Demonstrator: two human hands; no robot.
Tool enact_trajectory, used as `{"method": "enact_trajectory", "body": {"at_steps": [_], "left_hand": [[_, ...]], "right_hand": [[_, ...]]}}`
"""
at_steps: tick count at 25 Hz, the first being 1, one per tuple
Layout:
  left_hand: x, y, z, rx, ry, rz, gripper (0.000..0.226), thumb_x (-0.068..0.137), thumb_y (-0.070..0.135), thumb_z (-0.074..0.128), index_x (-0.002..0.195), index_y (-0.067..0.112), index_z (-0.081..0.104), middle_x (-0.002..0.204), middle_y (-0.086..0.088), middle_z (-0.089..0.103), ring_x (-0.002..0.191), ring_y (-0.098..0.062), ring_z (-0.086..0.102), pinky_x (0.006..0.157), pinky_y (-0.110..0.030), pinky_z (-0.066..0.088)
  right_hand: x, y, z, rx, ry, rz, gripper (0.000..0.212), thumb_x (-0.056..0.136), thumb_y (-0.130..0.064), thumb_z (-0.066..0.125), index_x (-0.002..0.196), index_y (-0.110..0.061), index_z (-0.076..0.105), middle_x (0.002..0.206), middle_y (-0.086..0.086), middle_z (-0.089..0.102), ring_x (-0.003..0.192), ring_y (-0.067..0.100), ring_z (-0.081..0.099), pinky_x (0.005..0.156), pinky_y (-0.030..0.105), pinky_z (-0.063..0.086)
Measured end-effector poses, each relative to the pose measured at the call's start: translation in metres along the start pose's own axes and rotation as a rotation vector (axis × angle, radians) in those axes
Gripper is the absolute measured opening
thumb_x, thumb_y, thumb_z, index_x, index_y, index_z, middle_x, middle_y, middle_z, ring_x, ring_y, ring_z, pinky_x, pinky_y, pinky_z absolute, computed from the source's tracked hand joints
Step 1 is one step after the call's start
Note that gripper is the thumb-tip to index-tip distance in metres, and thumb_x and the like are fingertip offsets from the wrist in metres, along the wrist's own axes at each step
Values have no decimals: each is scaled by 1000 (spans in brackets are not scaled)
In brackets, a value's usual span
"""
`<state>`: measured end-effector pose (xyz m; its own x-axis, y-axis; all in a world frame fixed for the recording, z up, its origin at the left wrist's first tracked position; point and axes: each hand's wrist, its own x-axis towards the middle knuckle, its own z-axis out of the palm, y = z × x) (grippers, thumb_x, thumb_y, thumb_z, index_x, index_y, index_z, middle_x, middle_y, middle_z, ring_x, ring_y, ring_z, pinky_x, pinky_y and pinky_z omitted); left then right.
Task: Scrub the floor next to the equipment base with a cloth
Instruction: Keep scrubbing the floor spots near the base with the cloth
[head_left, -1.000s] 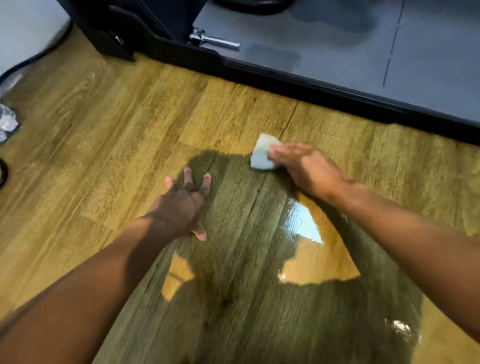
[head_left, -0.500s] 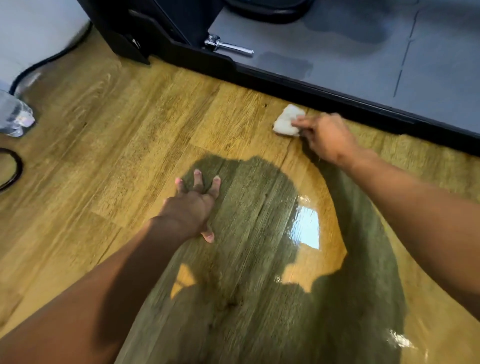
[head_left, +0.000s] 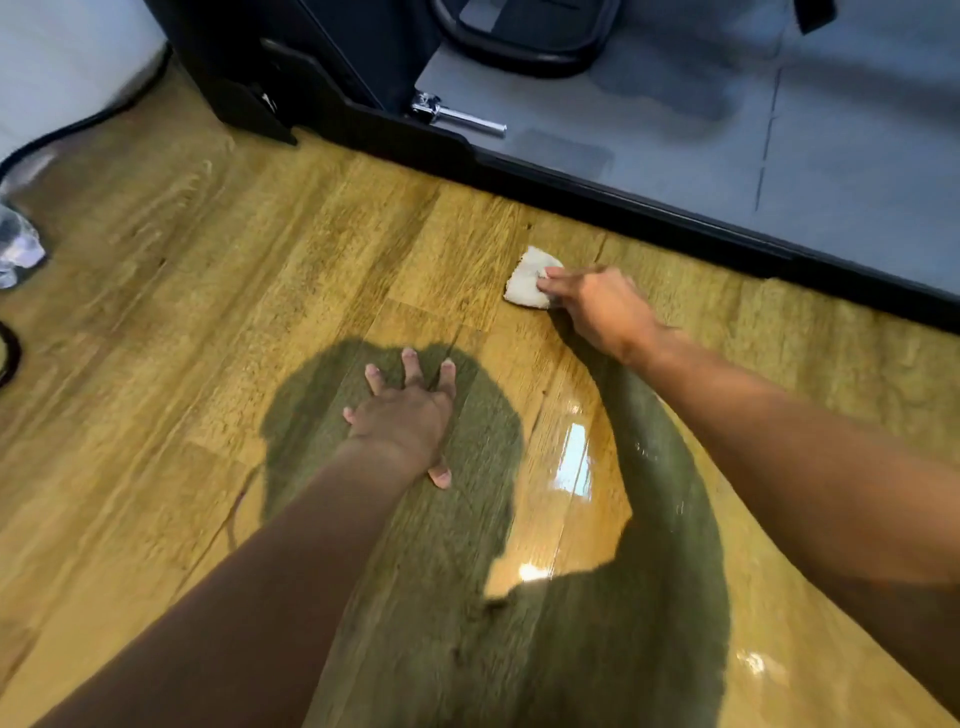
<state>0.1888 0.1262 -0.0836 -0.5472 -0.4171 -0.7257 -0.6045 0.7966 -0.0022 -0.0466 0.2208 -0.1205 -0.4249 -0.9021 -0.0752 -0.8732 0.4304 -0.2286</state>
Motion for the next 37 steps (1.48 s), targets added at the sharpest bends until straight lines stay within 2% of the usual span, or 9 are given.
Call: {"method": "enact_trajectory", "body": {"at_steps": [3,9,14,18,20,25,28,31,37], "left_hand": [[-3,-2,0,30,19,19,132,67,40,83,149,25,-19,154,-17,-25,138,-54,-7,105,-64,31],[-11,-16,1,146,120,107,125,66,63,74,152,25,-10,159,-15,-10,142,-48,7,109,-54,30],[-15,-52,0,306,168,186,122,68,57,76,152,24,-6,160,-6,-8,144,-34,18,104,-45,35],[-9,-81,1,258,151,110,126,64,60,77,150,34,-12,158,-6,-19,145,-37,-1,103,-52,35],[-6,-88,5,178,139,114,126,63,63,76,149,37,-12,158,-4,-20,145,-36,-4,103,-54,34],[-3,-96,8,178,160,144,127,60,63,77,148,42,-12,158,1,-20,146,-33,-3,102,-51,37],[-6,-106,4,190,141,157,130,58,55,83,146,47,-13,156,6,-24,146,-29,-7,101,-52,38],[-11,-111,2,224,130,127,131,57,59,81,145,47,-16,154,6,-28,145,-30,-13,105,-56,33],[-14,-119,-1,168,82,100,130,60,58,81,143,49,-19,156,0,-25,145,-32,-13,108,-54,31]], "right_hand": [[-12,-31,6,97,37,171,48,92,3,48,133,-22,52,143,1,46,132,21,44,111,42,34],[-129,-90,23,93,-46,-247,51,79,5,65,125,-16,61,133,3,57,121,22,55,102,35,44],[-99,-86,10,54,-32,-30,53,91,3,48,139,-21,45,147,-1,40,136,15,37,113,32,29],[-176,-131,27,70,-76,-331,57,73,-5,75,126,-18,60,133,-1,57,120,19,56,97,32,49],[-180,-131,28,75,-90,-410,56,70,-5,78,123,-16,63,130,-1,59,117,18,58,96,32,50],[-165,-125,22,58,9,-194,51,77,2,71,125,-11,61,129,5,59,118,21,58,101,32,44],[-200,-156,39,85,-1,-351,56,66,-5,81,119,-15,66,124,0,63,115,18,60,93,30,51],[-204,-176,43,137,-66,-512,50,69,-10,79,116,-19,68,124,-6,63,115,15,59,91,30,53],[-172,-170,30,103,-49,-341,52,64,-7,84,113,-16,70,119,0,66,110,17,63,86,30,55]]}}
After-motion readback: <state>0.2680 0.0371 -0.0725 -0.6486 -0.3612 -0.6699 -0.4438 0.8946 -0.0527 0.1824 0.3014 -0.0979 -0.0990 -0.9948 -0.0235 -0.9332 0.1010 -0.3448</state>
